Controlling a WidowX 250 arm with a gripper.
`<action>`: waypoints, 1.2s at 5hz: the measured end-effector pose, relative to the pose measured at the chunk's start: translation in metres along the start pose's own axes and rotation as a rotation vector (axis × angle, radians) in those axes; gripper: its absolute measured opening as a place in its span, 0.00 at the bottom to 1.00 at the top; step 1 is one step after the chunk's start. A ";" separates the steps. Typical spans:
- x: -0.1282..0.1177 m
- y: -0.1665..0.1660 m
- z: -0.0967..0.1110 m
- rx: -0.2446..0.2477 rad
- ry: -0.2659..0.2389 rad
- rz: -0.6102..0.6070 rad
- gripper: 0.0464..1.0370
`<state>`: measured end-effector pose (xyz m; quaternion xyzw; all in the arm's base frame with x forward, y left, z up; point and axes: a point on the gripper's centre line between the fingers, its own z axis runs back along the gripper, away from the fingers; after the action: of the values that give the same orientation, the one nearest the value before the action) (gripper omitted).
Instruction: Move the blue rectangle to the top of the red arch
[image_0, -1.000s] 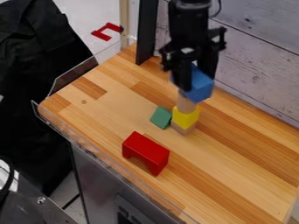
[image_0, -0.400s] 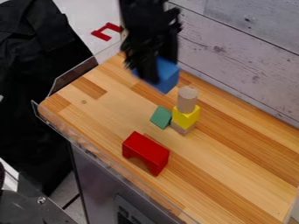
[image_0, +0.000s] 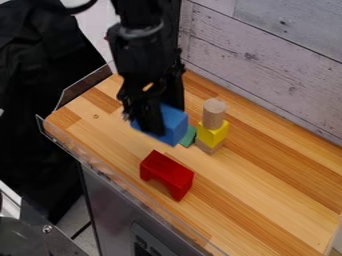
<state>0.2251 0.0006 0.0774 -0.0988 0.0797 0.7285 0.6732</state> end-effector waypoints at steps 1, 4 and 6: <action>-0.005 -0.003 -0.008 0.002 0.008 -0.048 0.52; -0.006 -0.008 -0.032 0.065 -0.007 -0.111 0.52; -0.001 0.002 -0.032 0.077 -0.024 -0.100 0.52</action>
<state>0.2247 -0.0087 0.0462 -0.0680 0.0947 0.6915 0.7129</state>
